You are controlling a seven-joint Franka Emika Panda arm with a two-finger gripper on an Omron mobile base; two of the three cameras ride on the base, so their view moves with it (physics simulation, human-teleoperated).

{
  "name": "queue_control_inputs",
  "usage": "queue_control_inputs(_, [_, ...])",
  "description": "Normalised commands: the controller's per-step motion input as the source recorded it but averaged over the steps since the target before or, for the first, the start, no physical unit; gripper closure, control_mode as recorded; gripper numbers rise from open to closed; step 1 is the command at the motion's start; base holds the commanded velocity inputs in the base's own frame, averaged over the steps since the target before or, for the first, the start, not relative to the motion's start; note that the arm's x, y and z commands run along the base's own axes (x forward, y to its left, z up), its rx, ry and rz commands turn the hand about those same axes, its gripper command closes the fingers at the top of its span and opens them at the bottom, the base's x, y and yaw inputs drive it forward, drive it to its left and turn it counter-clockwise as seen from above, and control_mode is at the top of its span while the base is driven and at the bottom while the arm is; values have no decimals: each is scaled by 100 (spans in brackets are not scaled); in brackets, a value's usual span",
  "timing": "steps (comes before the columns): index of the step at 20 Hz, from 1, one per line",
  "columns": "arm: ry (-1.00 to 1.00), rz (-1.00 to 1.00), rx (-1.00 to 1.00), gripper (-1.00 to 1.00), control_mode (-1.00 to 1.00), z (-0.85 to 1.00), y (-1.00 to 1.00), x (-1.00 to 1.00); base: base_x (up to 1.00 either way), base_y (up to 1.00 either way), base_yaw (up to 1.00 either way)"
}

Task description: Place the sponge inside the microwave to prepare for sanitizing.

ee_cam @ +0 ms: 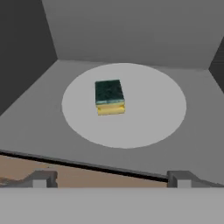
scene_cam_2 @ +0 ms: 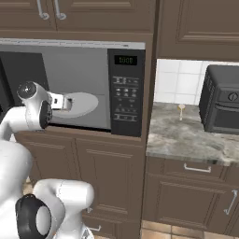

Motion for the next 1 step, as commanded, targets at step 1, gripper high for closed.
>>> queue_control_inputs(1, [0,0,3,-100,-100,38,-18,-62,0,0,0])
